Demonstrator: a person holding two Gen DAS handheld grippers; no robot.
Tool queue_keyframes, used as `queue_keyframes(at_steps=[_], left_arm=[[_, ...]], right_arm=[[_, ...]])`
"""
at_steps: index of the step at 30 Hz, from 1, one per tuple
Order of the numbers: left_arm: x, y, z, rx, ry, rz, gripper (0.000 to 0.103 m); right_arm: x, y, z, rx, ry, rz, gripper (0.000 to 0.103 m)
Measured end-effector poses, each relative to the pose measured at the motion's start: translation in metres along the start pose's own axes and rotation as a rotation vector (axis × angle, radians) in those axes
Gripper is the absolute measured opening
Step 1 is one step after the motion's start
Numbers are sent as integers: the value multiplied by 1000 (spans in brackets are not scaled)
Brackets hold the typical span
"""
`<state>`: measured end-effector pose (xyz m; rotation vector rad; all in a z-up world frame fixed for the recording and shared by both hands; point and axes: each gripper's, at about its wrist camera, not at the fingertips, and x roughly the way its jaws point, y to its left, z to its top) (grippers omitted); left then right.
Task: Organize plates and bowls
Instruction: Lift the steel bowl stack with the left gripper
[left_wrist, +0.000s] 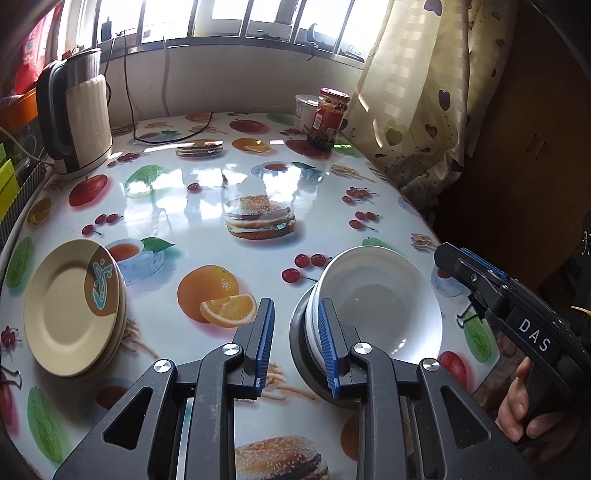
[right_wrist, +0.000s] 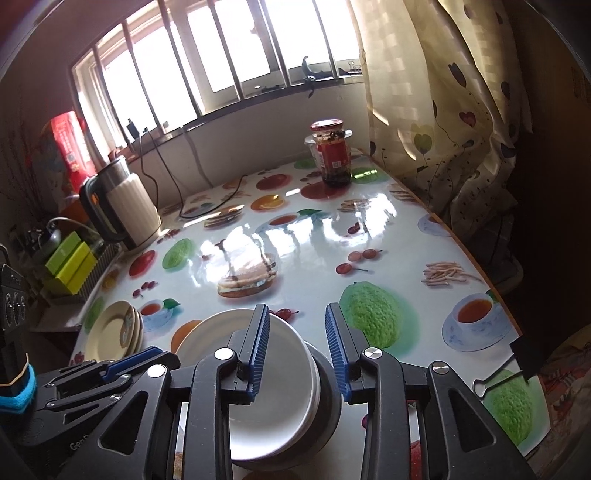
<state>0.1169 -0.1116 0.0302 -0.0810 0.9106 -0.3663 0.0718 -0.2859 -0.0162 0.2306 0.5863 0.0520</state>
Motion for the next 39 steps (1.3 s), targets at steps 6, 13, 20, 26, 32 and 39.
queue_keyframes(at_steps=[6, 13, 20, 26, 32, 39], left_arm=[[-4, 16, -8, -9, -15, 24, 30], [2, 38, -21, -58, 6, 37, 31], [20, 39, -27, -93, 36, -38, 31], [33, 37, -33, -105, 75, -69, 31], [40, 41, -35, -144, 86, -108, 31], [43, 44, -37, -159, 97, -108, 31]], right_arm=[[-21, -10, -6, 20, -31, -10, 46], [-25, -32, -25, 52, -18, -52, 52], [-12, -58, -46, 116, 23, -68, 52], [4, -65, -61, 156, 79, -20, 52], [15, -58, -66, 133, 103, 13, 52], [25, -51, -67, 96, 120, 22, 52]])
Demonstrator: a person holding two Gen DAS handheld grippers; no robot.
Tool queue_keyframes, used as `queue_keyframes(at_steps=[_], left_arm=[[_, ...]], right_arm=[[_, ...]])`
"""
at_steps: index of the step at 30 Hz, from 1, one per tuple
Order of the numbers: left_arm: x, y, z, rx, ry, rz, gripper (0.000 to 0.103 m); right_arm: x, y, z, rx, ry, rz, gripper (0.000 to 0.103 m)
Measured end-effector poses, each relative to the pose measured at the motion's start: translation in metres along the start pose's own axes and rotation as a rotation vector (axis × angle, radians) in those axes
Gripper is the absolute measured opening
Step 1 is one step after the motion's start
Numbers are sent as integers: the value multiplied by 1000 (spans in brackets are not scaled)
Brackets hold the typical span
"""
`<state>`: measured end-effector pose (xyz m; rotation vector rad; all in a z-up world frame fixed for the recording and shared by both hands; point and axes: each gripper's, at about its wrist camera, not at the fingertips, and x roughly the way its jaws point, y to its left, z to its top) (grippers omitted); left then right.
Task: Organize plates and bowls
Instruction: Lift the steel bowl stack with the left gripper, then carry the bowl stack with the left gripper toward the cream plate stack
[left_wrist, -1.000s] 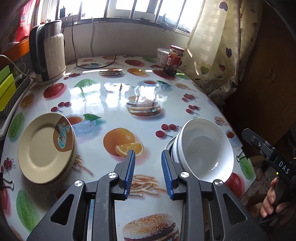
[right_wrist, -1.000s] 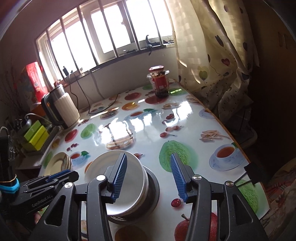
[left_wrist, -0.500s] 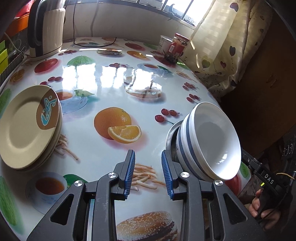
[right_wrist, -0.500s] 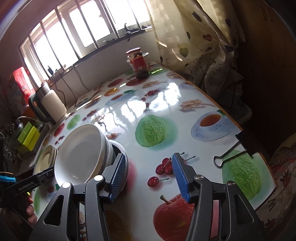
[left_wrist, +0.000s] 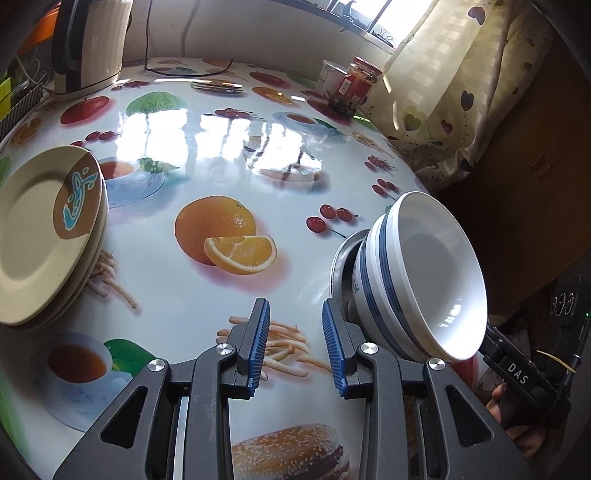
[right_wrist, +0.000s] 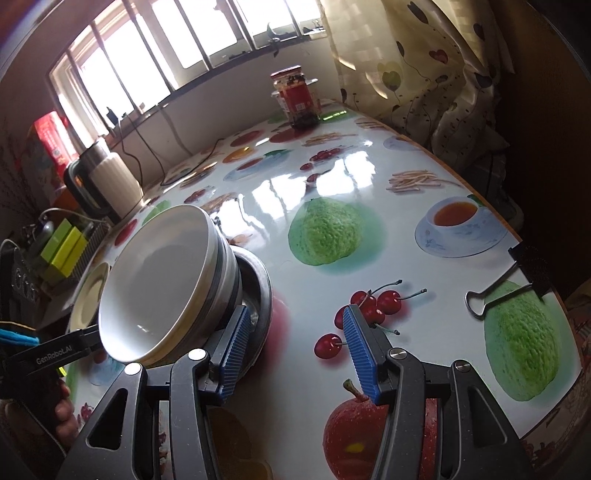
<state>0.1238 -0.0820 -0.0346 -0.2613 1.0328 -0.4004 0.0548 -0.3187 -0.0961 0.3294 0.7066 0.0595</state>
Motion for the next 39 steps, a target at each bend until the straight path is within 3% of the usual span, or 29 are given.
queue_keyframes(at_steps=[6, 12, 15, 21, 25, 28, 39], left_arm=[[-6, -5, 0, 8, -12, -65, 31], [-1, -10, 0, 22, -1, -44, 31], [1, -8, -1, -1, -5, -65, 31], [2, -10, -3, -1, -27, -68, 29], [3, -9, -4, -16, -39, -116, 17], [6, -10, -6, -12, -29, -142, 16], [15, -1, -5, -82, 17, -212, 18]], right_arm=[[4, -1, -1, 3, 11, 7, 52], [3, -1, -2, -1, 14, 15, 52], [4, -2, -1, -5, 11, 25, 48], [5, -3, 0, -2, 14, 83, 32], [8, -8, 0, 27, 23, 158, 24], [8, -11, -1, 44, 22, 207, 18], [9, -14, -2, 59, 23, 260, 15]])
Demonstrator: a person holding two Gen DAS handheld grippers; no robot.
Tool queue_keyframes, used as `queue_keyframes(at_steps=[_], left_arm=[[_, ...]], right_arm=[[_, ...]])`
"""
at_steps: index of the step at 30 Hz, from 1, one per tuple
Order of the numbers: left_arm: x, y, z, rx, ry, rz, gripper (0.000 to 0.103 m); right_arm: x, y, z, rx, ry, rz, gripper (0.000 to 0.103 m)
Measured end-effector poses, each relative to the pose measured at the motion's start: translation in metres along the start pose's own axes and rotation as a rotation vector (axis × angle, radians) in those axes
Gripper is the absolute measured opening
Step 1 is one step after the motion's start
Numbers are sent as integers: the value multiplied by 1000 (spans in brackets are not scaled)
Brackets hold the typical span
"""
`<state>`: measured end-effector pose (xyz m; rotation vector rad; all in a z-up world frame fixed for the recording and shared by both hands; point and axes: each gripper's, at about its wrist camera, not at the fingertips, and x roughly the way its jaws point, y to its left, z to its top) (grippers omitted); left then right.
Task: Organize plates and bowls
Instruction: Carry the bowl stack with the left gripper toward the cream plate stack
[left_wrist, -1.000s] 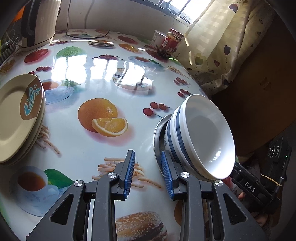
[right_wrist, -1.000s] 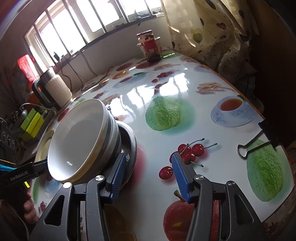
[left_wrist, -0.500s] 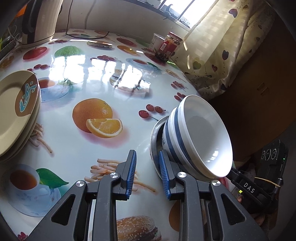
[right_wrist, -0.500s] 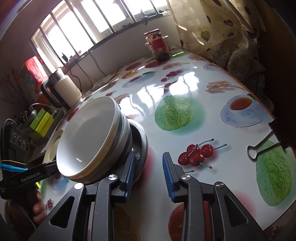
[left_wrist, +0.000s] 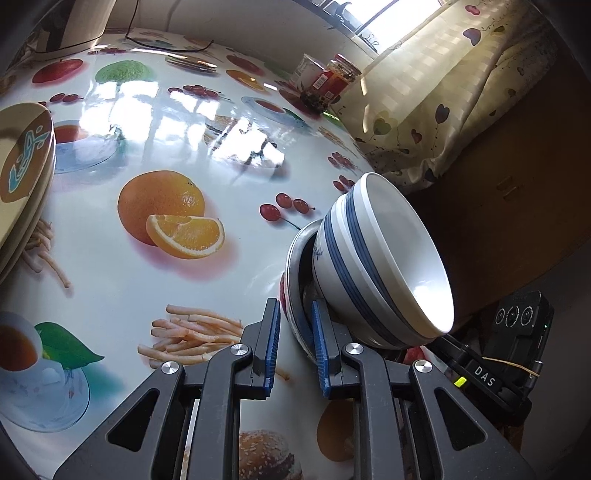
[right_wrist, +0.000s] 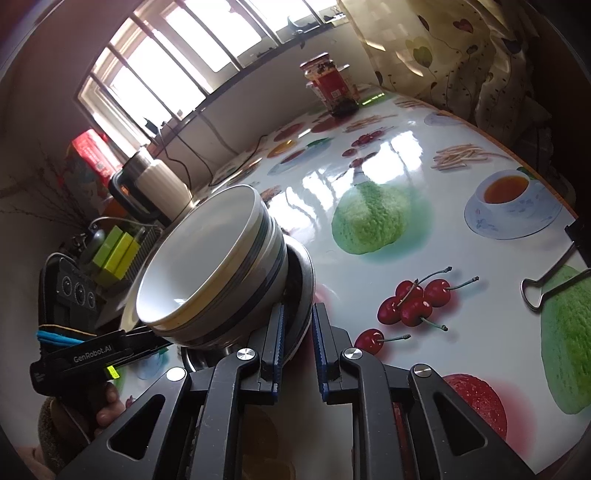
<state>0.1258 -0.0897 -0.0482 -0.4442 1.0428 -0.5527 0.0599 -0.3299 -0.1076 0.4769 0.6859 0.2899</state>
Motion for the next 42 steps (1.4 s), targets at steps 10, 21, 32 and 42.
queue_keyframes(at_steps=[10, 21, 32, 42], left_arm=[[-1, 4, 7, -12, -33, 17, 19], [0, -5, 7, 50, -38, 27, 10], [-1, -12, 5, 100, -53, 60, 10], [-2, -15, 3, 134, -63, 76, 11]], right_arm=[[2, -8, 1, 48, -9, 22, 20], [3, -6, 1, 0, -12, 48, 16], [2, -7, -2, -16, -29, 62, 15], [1, -7, -2, -19, -33, 64, 15]])
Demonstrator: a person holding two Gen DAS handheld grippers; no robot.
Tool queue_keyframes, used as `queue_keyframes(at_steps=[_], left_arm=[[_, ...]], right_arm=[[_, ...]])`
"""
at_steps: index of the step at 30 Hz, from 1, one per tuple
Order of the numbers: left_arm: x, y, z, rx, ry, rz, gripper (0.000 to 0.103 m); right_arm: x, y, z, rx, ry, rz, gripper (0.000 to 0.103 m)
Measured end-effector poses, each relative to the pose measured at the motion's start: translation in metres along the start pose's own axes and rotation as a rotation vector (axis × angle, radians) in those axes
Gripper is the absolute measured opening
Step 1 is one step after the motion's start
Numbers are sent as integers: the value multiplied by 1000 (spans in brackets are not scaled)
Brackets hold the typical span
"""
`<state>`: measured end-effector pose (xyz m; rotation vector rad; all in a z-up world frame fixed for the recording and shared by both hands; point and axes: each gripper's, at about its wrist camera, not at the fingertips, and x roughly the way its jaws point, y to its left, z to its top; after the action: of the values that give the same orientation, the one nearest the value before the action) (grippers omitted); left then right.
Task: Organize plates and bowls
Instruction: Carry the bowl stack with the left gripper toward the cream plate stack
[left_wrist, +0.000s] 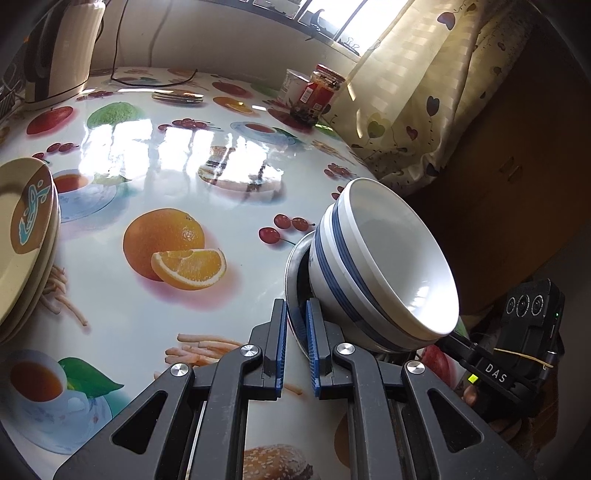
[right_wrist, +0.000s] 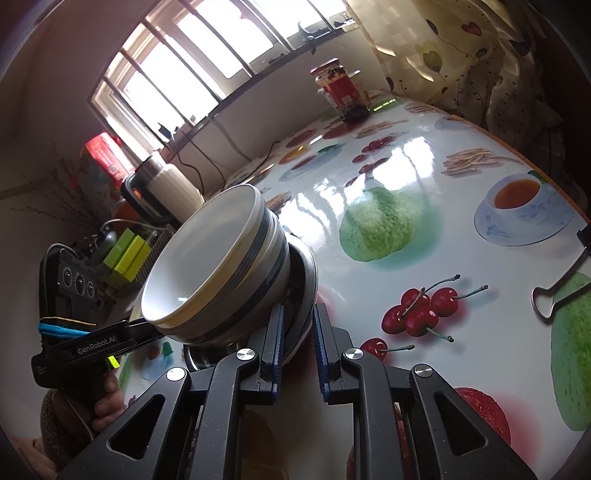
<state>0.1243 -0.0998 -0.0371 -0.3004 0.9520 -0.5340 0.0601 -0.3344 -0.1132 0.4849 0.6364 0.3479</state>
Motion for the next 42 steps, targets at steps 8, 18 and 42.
queue_keyframes(at_steps=[8, 18, 42], left_arm=[[-3, -2, -1, 17, -5, 12, 11], [-5, -6, -2, 31, -14, 22, 11], [-43, -2, 0, 26, -73, 47, 11]], right_arm=[[0, 0, -1, 1, 1, 3, 15], [-2, 1, -2, 6, -2, 9, 15], [-5, 30, 10, -43, -10, 43, 15]])
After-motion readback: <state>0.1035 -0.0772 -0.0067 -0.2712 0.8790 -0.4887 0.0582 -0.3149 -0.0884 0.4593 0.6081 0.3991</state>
